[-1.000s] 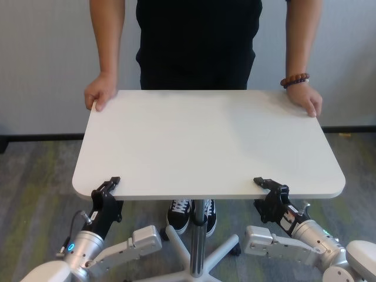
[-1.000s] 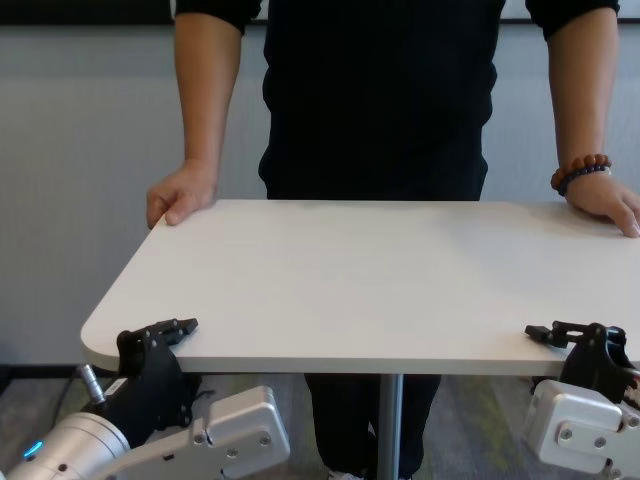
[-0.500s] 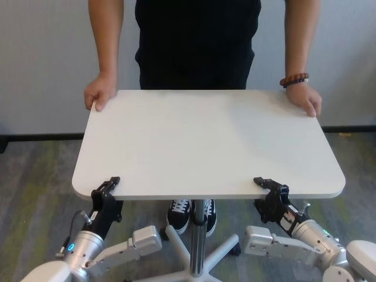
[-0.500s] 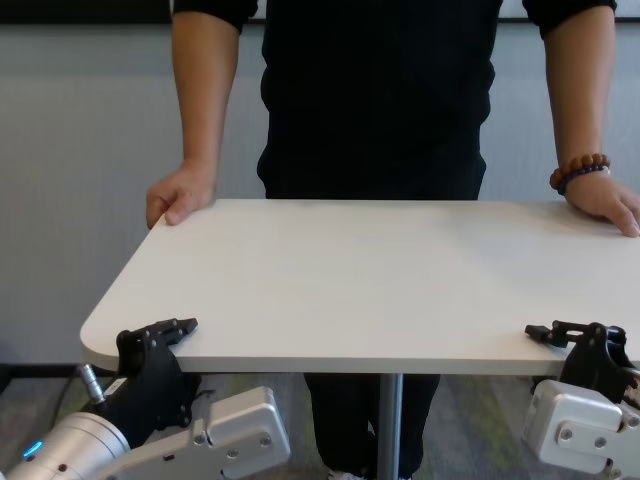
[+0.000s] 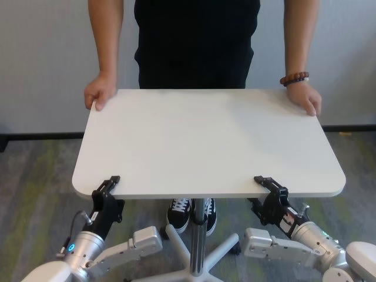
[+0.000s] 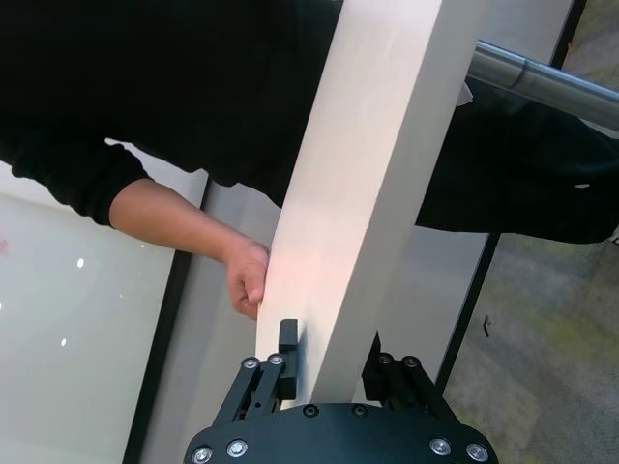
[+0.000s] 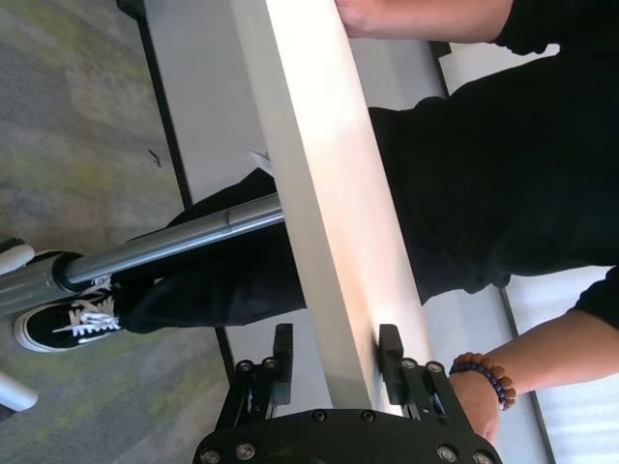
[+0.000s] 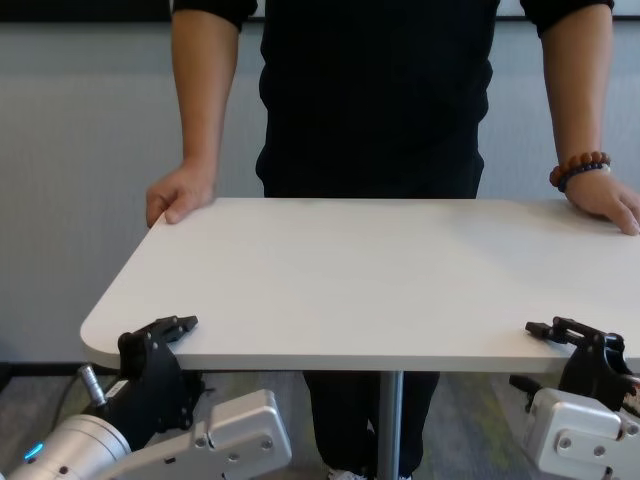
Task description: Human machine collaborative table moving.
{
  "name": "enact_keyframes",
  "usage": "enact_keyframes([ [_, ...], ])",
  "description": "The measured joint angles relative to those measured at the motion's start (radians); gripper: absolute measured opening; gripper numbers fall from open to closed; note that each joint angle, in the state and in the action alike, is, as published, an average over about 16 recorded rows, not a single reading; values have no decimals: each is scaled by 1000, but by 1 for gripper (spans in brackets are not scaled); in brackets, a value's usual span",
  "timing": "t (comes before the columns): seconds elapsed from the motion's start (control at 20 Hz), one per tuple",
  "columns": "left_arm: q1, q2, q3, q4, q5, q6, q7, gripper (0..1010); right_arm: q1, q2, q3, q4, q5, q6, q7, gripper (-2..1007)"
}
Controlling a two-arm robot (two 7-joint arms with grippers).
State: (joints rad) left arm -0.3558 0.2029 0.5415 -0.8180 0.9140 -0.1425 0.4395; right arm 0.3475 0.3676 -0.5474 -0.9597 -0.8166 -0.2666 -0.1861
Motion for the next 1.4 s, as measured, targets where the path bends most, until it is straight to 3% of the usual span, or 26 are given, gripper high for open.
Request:
enact_keyframes([
  [0.7,11,8,-3,-23,-4,2,-20,808,-7,5,0,-14,1,1,6,916],
  [1.1,81,56,-26,-172,-46,6,-102,965,-65,43,14,-126,19,-1,20,998],
  [1.4,163,106,-65,-331,-122,-3,-211,1000,-138,81,45,-251,74,-25,51,1001],
])
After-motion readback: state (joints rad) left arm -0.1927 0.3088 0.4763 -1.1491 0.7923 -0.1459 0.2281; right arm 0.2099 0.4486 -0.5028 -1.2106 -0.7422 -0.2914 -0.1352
